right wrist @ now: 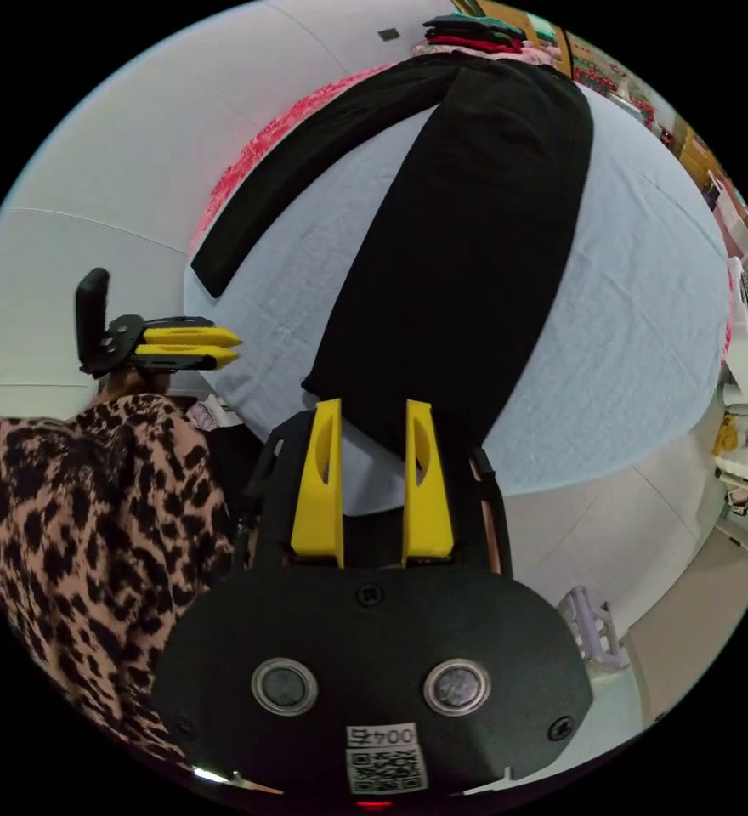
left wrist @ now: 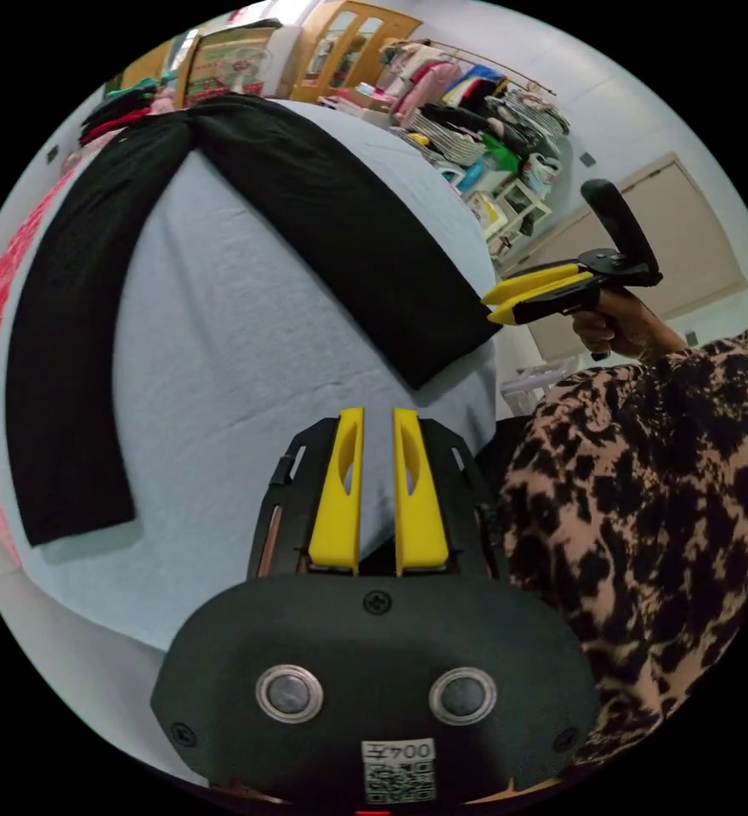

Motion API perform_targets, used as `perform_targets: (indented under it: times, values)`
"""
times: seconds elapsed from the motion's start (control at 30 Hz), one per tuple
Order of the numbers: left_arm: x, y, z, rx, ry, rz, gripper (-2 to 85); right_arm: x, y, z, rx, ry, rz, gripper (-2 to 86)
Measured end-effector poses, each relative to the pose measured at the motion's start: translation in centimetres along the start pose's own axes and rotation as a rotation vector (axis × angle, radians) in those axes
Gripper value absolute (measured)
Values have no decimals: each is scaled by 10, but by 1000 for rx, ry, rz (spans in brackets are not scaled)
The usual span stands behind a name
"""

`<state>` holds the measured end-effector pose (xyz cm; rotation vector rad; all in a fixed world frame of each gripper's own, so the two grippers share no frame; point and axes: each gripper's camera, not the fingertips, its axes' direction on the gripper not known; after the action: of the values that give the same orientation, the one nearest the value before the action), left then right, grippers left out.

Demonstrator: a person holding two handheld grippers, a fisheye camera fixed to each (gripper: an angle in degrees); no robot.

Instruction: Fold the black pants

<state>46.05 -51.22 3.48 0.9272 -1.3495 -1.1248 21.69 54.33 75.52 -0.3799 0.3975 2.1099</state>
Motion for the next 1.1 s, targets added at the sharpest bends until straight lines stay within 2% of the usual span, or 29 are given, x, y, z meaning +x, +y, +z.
perform_targets:
  times: [0.1,0.27,0.5,0.87,1.1]
  values:
    - [-36,29,-39,67,-85,-103,48,-14,-42,21,-69,76,7,97]
    - [-105,76,-94,129,-186,-296,37,-21,-97,66,-253,75,56,99]
    - [-182,124,-148,187,-270,-444,33,-29,-131,87,-329,184,68,86]
    - [-239,136,-171,218,-267,-450,69,-3,-169,96,-343,73,162,71]
    - [-245,128,-173,214,-199,-382,85,-10,-198,108,-420,155,145,70]
